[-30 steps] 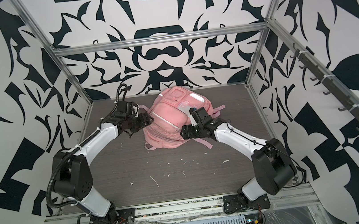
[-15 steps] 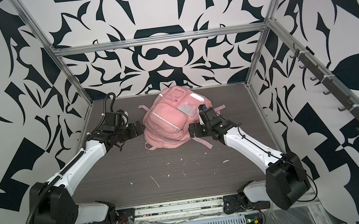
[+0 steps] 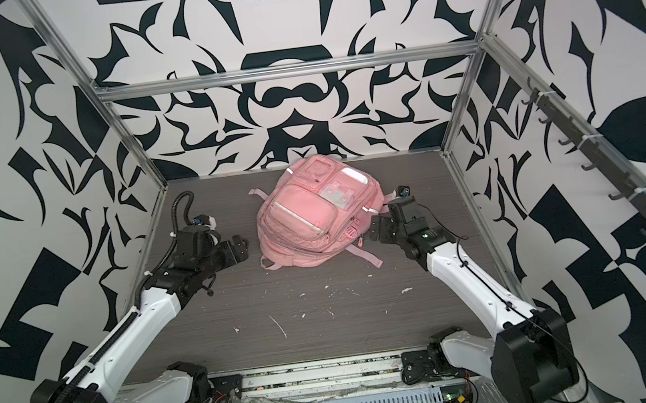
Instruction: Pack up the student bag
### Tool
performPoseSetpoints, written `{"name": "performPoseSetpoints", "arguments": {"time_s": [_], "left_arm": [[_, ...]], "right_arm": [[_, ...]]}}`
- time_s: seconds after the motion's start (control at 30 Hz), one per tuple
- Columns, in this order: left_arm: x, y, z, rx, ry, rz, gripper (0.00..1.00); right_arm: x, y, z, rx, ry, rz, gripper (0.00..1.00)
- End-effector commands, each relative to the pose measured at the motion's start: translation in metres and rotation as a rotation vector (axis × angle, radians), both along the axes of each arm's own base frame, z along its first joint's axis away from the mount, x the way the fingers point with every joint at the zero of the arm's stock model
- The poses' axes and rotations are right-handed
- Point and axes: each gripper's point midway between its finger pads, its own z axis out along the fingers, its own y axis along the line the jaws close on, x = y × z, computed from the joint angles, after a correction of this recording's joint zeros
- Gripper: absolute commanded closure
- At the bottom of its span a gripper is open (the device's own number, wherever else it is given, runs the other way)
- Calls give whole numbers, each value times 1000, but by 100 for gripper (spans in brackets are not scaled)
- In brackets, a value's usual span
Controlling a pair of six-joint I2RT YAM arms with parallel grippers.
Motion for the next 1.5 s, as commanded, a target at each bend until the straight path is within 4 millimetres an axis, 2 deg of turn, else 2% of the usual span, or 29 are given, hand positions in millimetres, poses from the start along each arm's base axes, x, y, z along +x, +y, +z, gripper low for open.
{"name": "performPoseSetpoints", "arguments": {"time_s": [0.0,0.2,0.4,0.57,0.83,1.03,1.17,1.3,1.4,1.47], "left_arm": [[7,6,13,39,-122,-4,1],[8,31,7,182,-205,52,1],[4,50,-1,257,-250,117,1],[4,71,-8,405,-278,164,1],[9,82,-22,491,-355,195,1],[25,101,-38,488,-366,242,1],[41,108,-41,459,-364,233,1],[55,103,-44,357,-408,158,1],[63,106,-62,295,-426,133,1],[69,96,-66,286,-472,62,1]], "right_arm": [[6,-24,22,-44,-136,-105,0],[0,-45,16,-131,-287,-158,0],[-2,-37,15,-137,-333,-87,0],[-6,-42,6,-226,-341,-62,0],[-10,-50,-5,-282,-396,-76,0],[-4,-52,-15,-331,-403,-74,0],[0,-53,-19,-344,-425,-78,1],[5,-57,-25,-372,-438,-99,1],[8,-63,-27,-407,-467,-138,1],[12,-62,-30,-414,-473,-132,1]]}}
